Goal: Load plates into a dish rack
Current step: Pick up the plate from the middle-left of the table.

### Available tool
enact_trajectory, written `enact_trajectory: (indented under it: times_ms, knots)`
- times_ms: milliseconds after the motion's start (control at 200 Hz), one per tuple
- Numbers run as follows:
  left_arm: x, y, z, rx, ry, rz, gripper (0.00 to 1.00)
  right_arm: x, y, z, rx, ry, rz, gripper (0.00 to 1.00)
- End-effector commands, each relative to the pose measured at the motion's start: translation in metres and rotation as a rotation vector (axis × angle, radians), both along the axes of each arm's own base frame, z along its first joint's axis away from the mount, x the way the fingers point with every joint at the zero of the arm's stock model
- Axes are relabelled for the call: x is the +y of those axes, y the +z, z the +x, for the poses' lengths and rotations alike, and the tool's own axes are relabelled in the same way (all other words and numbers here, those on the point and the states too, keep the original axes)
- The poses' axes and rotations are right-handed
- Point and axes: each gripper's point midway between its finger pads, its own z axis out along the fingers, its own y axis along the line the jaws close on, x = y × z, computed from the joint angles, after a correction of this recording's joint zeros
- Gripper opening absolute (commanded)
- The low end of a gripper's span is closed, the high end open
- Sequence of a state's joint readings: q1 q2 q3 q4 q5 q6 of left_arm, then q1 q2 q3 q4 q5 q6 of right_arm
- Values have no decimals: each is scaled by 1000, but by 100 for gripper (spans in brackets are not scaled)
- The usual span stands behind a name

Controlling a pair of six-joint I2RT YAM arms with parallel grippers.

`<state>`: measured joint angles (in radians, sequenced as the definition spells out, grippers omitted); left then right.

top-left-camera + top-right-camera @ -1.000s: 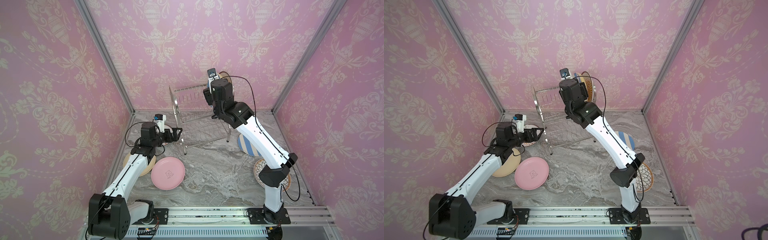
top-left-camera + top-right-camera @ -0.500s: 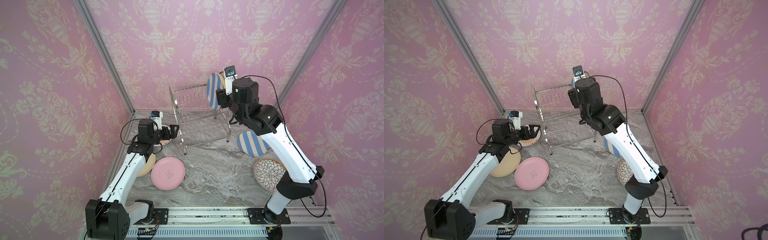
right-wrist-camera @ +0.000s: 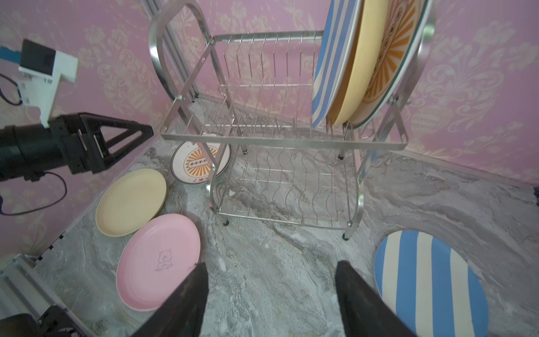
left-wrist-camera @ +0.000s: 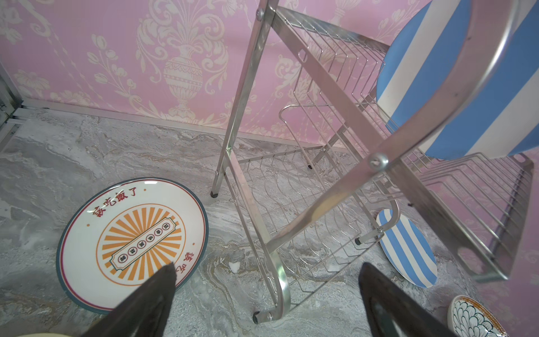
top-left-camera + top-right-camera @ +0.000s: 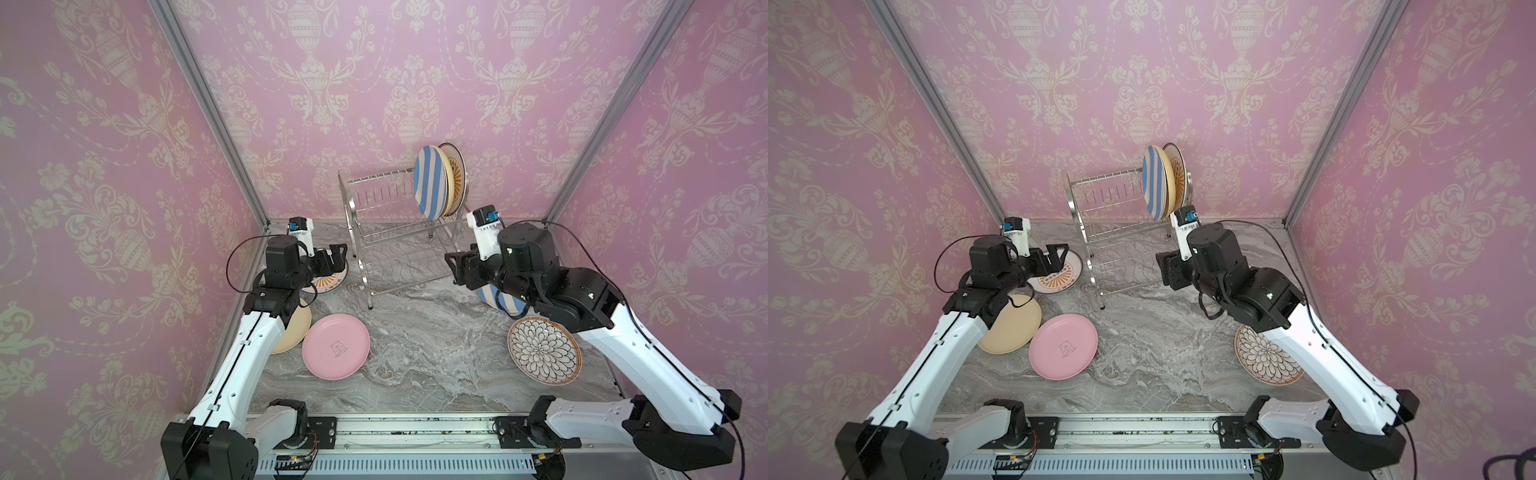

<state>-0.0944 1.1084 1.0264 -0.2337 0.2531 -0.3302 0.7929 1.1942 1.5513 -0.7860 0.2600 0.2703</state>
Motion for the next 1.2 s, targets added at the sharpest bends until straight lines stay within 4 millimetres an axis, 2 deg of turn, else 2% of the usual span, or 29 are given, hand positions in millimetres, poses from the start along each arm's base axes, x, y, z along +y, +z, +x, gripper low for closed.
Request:
enact_trajectory:
  times_ms: [0,190,205,285,435,515,540,555,605,746,986,1196]
  knots:
    - [13,3,-9,-22,56,21,99,20,-28,-26,105,85,119,66]
    - [4,-12,-9,28,23,-34,99,43,-78,-54,179,160,142,68]
    - [3,-14,-9,33,22,-42,99,44,-93,-57,199,163,123,69]
    - [0,-26,-13,48,16,-87,99,49,-125,-64,230,160,113,70]
    - [2,-58,-29,112,42,-115,99,67,-182,-79,304,194,175,70]
    - [11,-80,-35,149,92,-98,99,75,-221,-84,336,217,170,70]
    - [16,-81,-35,144,120,-93,99,75,-234,-84,366,198,175,71]
    - [18,-97,-38,173,133,-88,99,76,-242,-84,376,196,170,71]
    - [24,-112,-42,202,165,-66,99,84,-260,-87,414,221,162,71]
    - [42,-141,-56,277,233,31,99,112,-278,-86,475,250,236,71]
    - [62,-167,-75,316,326,95,99,165,-295,-72,568,269,347,72]
    - [83,-185,-76,331,392,114,99,190,-310,-65,619,284,337,72]
